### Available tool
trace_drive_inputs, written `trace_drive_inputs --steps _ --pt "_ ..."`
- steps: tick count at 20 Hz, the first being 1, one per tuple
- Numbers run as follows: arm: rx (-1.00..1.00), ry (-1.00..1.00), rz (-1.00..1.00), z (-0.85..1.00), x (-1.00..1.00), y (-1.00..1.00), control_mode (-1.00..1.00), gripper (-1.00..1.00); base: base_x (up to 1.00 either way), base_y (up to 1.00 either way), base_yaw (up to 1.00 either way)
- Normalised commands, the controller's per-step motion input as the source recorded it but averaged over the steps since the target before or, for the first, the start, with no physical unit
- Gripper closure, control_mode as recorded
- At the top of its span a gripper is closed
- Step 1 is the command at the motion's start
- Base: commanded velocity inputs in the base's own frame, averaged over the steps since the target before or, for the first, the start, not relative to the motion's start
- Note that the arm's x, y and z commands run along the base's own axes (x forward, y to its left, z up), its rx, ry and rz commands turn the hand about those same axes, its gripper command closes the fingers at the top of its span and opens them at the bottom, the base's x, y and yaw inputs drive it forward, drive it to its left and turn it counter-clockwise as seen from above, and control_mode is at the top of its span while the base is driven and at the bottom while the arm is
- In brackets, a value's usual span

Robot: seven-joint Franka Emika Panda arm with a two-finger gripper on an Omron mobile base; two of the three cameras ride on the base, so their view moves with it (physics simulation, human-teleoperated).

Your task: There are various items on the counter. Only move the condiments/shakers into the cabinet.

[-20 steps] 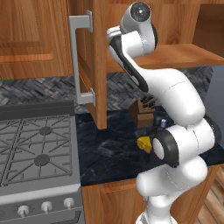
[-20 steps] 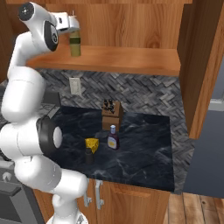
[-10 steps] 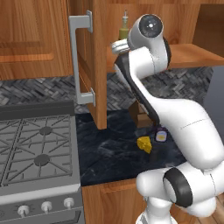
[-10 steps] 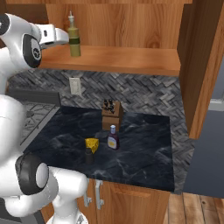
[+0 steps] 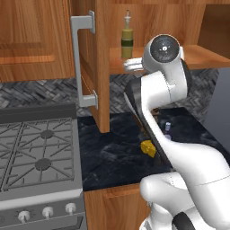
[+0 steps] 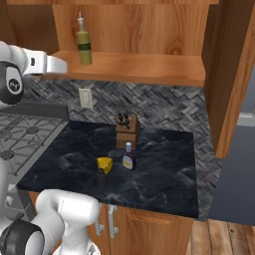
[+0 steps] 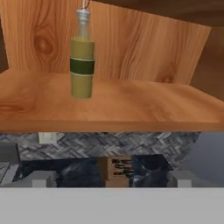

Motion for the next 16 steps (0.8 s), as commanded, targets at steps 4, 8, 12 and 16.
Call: trace_drive_inputs --steps 4,8,12,16 --pt "0.12 0.26 -0.21 -0.26 -1.00 -0.37 -1.00 -1.00 0.00 0.00 0.00" --pt "0.17 0.39 -0.21 -0.39 -0.98 -0.66 -1.00 -1.00 0.00 0.00 0.00" --pt "0.12 0.34 -0.07 -0.48 -0.44 -0.71 -1.00 -1.00 0.00 0.00 0.00" --pt "0.12 0.05 0.10 -0.11 0.06 -0.78 -1.00 -1.00 0.00 0.00 0.00"
